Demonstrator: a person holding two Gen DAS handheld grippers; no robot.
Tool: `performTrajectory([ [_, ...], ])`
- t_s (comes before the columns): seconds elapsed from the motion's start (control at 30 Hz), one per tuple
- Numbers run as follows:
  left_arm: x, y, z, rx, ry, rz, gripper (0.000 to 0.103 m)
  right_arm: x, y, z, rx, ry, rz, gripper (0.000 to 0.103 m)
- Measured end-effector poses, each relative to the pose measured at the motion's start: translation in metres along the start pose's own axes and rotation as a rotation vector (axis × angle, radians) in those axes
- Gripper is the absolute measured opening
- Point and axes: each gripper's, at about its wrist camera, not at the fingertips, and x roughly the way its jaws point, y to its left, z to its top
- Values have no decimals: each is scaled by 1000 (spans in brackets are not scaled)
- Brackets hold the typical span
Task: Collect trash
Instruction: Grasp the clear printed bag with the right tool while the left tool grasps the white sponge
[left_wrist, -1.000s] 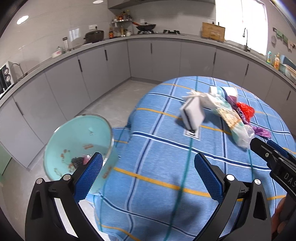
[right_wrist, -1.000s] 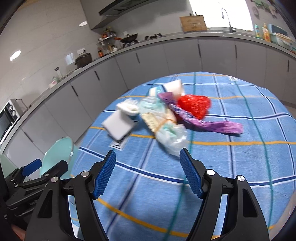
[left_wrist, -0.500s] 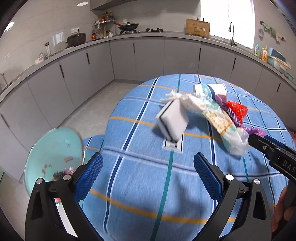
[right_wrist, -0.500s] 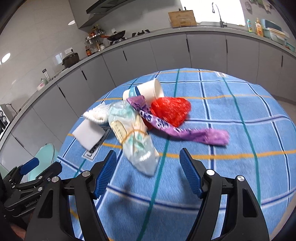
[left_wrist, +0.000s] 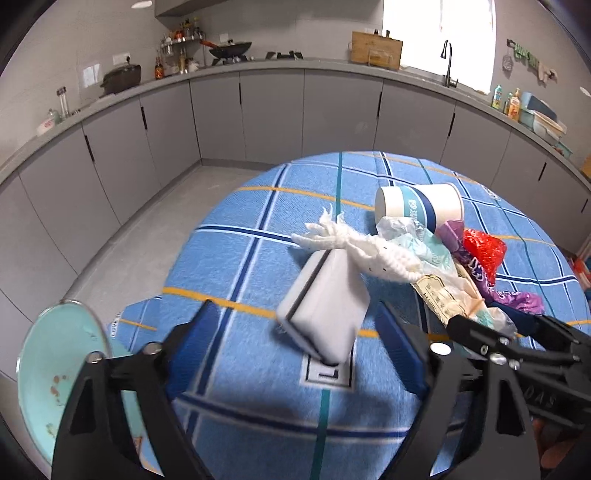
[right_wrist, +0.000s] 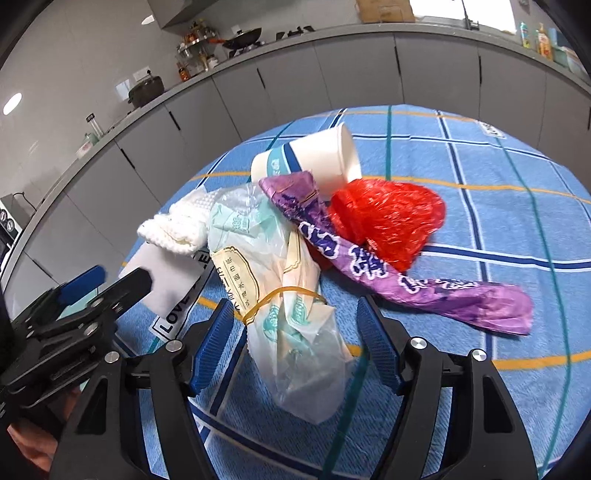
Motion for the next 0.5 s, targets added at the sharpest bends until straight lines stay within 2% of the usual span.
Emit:
performTrajectory([
  [0.13, 12, -1, 1, -17, 24, -38, 65, 5, -1, -3, 2, 24, 16, 49],
  [0.23, 16, -3, 1, -18, 36, -51, 45, 3, -2, -4, 12, 24, 27, 41],
  [0.3, 16, -3, -2, -27, 39, -64, 41, 1, -3, -6, 6, 23, 29, 36],
  [0.5, -1, -5, -11, -21, 24, -78, 37, -18, -3, -16, 33, 0, 52, 32],
])
